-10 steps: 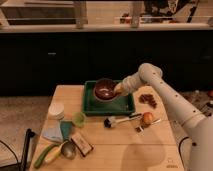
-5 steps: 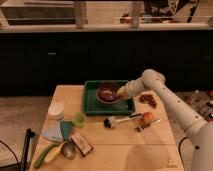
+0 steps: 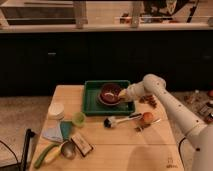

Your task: Stack bowls into tray

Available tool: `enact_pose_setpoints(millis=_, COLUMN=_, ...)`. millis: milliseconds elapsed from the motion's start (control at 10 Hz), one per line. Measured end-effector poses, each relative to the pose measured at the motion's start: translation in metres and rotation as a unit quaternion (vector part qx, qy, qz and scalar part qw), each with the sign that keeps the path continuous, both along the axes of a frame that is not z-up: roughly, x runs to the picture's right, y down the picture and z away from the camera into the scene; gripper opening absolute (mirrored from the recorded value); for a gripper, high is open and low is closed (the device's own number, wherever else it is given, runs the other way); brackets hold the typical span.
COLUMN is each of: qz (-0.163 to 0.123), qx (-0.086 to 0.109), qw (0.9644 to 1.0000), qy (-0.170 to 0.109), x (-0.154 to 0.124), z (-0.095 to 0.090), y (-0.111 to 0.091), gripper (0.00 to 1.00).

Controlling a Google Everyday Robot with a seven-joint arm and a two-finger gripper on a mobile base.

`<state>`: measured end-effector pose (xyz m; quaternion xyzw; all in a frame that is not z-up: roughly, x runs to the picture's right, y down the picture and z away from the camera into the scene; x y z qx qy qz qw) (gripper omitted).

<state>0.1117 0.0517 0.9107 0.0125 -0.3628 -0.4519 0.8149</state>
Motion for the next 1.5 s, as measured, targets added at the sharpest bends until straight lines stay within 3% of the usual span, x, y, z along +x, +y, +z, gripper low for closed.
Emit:
enact_pose_setpoints(millis=400, qz=0.009, qx=0.008, qw=0.9998, qy=-0.015, x=-0.001, z=0.006, y=-0.002, gripper=0.68)
enact_pose_setpoints(millis=600, qz=0.008, qx=0.010, qw=0.9996, qy=-0.024, x=-0.006, z=0.008, y=-0.004, gripper=0.80)
enact_pose_setpoints(millis=1100, qz=0.001, qx=0.006, qw=0.9993, qy=-0.037, x=-0.017, z=0.012, y=-0.008, gripper=0.80)
enact_pose_setpoints(millis=1500, qz=-0.024, qx=-0.019, qw=0.9995, qy=-0.001, x=-0.026, z=0.007, y=-0.014, gripper=0.80)
